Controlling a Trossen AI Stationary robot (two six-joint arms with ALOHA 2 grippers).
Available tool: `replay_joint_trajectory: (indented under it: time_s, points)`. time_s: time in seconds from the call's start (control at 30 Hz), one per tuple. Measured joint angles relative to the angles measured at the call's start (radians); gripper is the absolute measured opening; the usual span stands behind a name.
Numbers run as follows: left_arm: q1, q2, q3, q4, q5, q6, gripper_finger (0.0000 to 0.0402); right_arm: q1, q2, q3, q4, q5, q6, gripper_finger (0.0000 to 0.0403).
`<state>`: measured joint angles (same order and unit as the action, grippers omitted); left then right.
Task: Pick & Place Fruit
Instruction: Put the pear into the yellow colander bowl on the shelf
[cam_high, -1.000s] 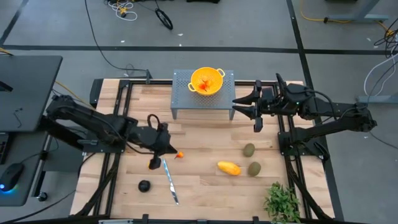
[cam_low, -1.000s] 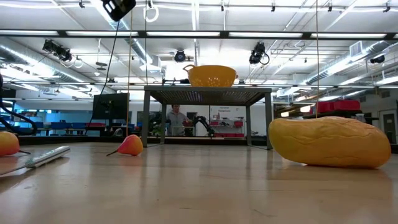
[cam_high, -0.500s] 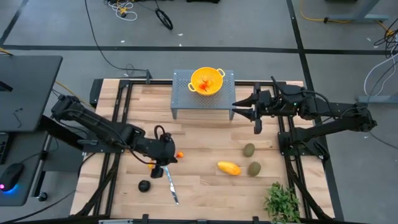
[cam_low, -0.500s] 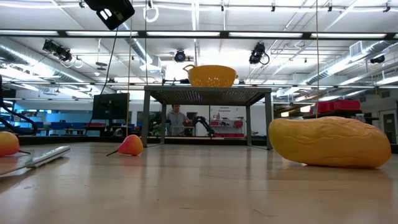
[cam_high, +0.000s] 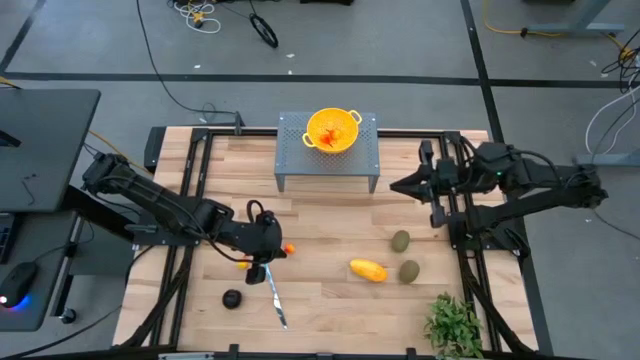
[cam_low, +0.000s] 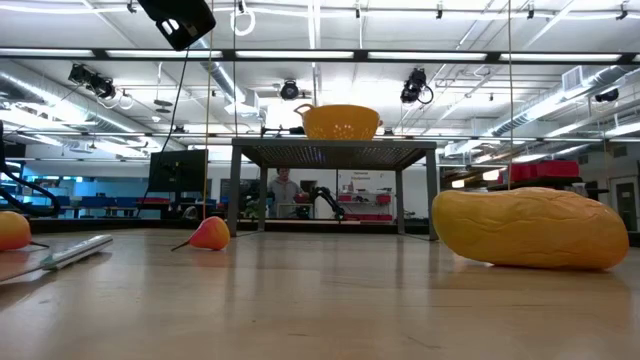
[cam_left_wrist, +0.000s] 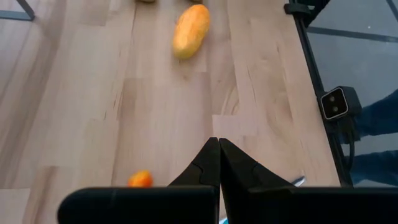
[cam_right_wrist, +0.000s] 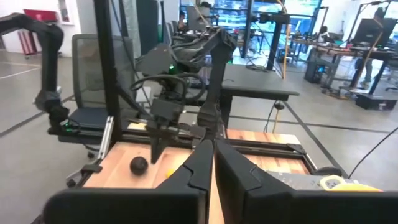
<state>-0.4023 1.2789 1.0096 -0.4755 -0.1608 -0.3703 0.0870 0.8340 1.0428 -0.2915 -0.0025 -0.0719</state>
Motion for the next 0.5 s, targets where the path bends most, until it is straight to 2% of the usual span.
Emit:
replay_joint_trajectory:
  time_s: [0.23,0.5]
  points:
    - [0.014,0.000,0.000,0.000,-0.008,-0.016,0.0000,0.020,-0.046,0.000,-0.070,0.051,0.000,0.0020]
    - [0.015,0.017,0.000,-0.017,-0.034,-0.047,0.0000,0.020,-0.050,0.000,-0.074,0.053,0.000,0.0018]
